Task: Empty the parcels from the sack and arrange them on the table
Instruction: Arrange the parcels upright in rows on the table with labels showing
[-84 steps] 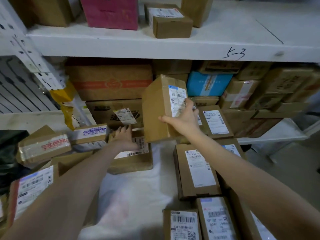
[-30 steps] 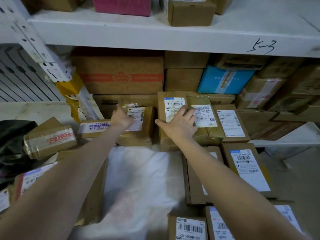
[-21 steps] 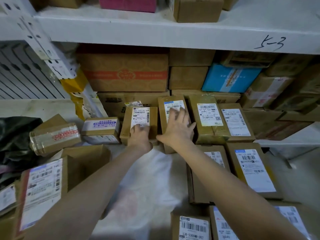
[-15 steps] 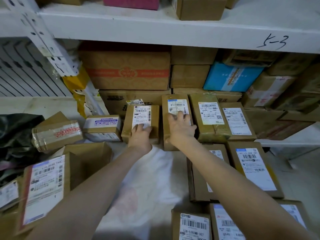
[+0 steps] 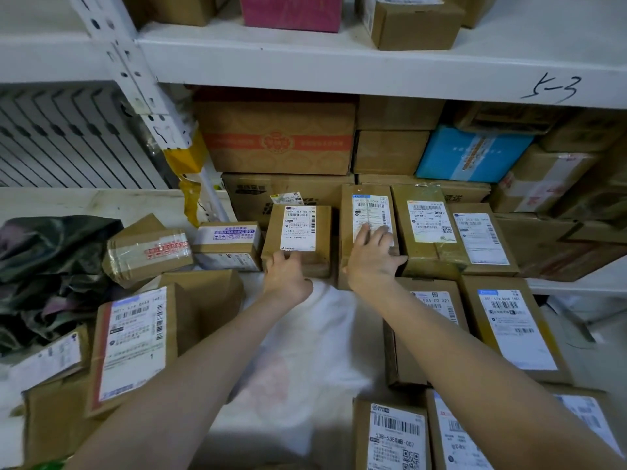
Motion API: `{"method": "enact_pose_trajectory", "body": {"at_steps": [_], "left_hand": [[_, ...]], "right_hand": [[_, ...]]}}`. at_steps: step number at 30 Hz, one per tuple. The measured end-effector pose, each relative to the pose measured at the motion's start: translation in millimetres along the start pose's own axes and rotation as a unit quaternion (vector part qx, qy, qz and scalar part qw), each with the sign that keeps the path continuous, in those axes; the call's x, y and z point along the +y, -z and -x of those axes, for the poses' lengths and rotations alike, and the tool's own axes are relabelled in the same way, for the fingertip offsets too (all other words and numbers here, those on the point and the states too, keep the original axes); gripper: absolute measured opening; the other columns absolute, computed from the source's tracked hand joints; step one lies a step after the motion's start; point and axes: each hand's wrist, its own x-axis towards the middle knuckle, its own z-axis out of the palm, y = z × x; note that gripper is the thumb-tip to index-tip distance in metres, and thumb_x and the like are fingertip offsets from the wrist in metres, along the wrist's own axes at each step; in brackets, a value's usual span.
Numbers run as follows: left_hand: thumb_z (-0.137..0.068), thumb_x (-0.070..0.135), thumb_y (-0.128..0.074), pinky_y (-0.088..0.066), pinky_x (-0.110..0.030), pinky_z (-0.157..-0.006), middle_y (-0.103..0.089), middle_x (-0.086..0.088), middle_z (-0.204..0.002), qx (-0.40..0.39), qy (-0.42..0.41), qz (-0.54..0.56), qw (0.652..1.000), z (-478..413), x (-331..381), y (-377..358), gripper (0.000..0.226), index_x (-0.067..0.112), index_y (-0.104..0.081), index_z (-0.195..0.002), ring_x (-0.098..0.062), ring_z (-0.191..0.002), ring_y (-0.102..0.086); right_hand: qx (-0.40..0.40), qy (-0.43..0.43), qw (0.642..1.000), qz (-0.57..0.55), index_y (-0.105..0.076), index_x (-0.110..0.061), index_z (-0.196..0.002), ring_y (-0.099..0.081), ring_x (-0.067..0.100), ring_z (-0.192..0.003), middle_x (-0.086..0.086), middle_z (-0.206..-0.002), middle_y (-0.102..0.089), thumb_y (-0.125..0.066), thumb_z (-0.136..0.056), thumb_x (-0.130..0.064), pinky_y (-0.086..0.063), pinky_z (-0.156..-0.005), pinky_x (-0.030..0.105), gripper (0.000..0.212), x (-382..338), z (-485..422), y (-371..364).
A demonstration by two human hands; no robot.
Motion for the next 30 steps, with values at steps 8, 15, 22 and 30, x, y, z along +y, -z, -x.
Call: {"method": "enact_pose_trajectory", "body": {"at_steps": [8, 15, 22, 30], "left_hand": [[-0.086, 0.021, -0.057, -0.034, -0.039, -0.107, -0.032, -0.012, -0.142, -0.027, -0.013, -0.019, 0.999, 20, -2, 24, 0.055, 0.019, -0.044, -0.139, -0.034, -0.134, -0.027], [-0.087, 0.021, -0.057, -0.035, -0.039, -0.107, -0.037, -0.012, -0.138, -0.011, -0.017, -0.024, 1.000, 42, -9, 49, 0.051, 0.020, -0.048, -0.137, -0.032, -0.132, -0.032], [-0.087, 0.023, -0.059, -0.035, -0.038, -0.106, -0.044, -0.009, -0.133, 0.026, -0.036, -0.041, 0.998, 66, -29, 77, 0.045, 0.023, -0.053, -0.131, -0.029, -0.129, -0.037], [-0.085, 0.024, -0.061, -0.034, -0.036, -0.108, -0.044, -0.010, -0.138, 0.103, -0.025, -0.051, 0.993, 77, -62, 105, 0.045, 0.020, -0.056, -0.130, -0.031, -0.129, -0.039]], "right_hand": [[0.041, 0.163, 0.982, 0.080, -0.032, -0.026, -0.142, -0.006, 0.038, -0.141, 0.012, -0.153, -0.005, -0.067, -0.084, -0.017, -0.031, -0.103, 0.068, 0.068, 12, 8, 5], [0.081, 0.184, 0.975, 0.098, -0.029, -0.014, -0.146, 0.002, 0.032, -0.147, 0.015, -0.158, -0.005, -0.067, -0.082, -0.014, -0.014, -0.112, 0.064, 0.074, -4, 18, 3], [0.054, 0.316, 0.947, 0.015, -0.040, -0.012, -0.135, -0.027, 0.028, -0.136, 0.011, -0.144, -0.035, -0.058, -0.084, -0.011, -0.026, -0.111, 0.049, 0.054, -65, 8, 5], [-0.036, 0.360, 0.931, 0.040, -0.032, -0.030, -0.143, -0.022, 0.034, -0.134, 0.001, -0.153, -0.021, -0.047, -0.093, -0.031, -0.045, -0.094, 0.054, 0.052, -102, -28, 8]]}}
